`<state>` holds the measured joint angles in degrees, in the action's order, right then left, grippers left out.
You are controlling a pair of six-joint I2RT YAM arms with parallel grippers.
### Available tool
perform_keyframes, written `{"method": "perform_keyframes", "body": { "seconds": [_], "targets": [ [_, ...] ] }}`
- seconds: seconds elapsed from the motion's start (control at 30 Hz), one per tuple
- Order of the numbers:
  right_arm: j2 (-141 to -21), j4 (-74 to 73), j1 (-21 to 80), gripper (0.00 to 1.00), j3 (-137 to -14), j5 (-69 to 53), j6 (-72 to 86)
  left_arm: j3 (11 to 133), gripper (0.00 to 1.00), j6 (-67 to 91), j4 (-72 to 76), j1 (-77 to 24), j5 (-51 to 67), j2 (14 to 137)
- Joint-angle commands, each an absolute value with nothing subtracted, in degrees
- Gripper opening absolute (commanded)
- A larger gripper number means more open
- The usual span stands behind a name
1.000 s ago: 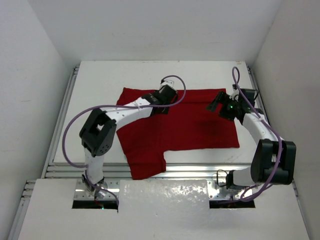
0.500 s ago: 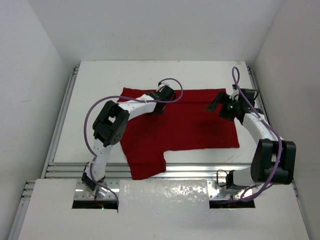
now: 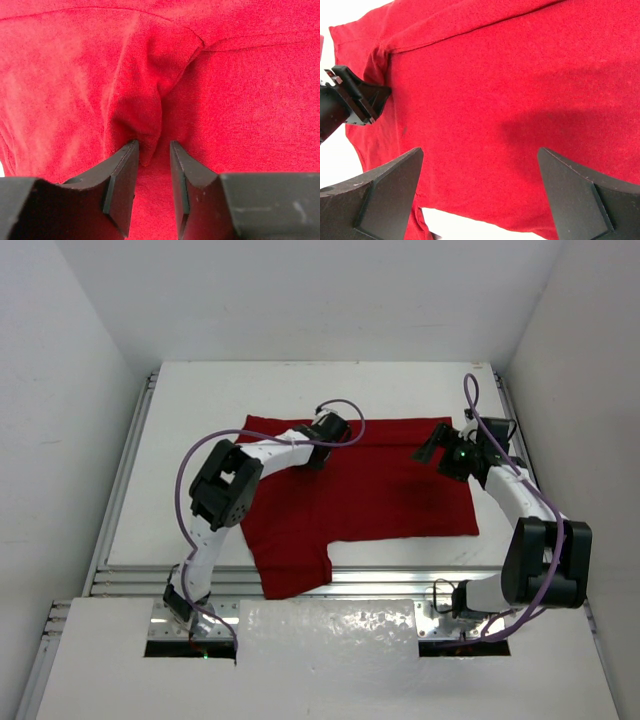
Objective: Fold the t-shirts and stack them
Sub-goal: Fold the flattened tshirt in 1/3 of the way
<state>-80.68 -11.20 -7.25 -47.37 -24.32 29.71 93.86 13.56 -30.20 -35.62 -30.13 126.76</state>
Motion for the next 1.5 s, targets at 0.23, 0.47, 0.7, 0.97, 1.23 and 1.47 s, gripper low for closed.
{"method": "perform_keyframes", "body": {
  "seconds": [0.23,0.47,0.7,0.97,1.23,1.47],
  "targets": [
    [-80.9,-9.1,-6.7,0.97,-48.8,-25.1,28.9,94.7,0.10,14.4,-31.1,-34.2,-30.8,127.4],
    [-80.9,-9.2,-6.3,0.97,-48.9,-24.9,28.7,94.4,0.00,15.0,-31.6,-34.4,-29.9,123.4],
    [-81.0,-9.8,-6.2,0.97,-49.1,-24.6,28.5,92.0,0.00,17.4,-30.7,-34.8,-21.0,118.0],
    [-80.9,-10.0,-6.1,0.97,-49.2,-24.4,28.4,88.9,0.00,19.6,-29.4,-36.3,-16.4,117.7],
    [-80.9,-9.8,-5.8,0.97,-49.2,-25.0,28.4,91.7,0.00,20.4,-33.0,-35.2,-29.0,120.2],
    [-81.0,-9.9,-5.6,0.97,-49.3,-24.7,28.3,93.2,0.00,20.2,-32.4,-35.2,-28.2,121.0]
  ]
}}
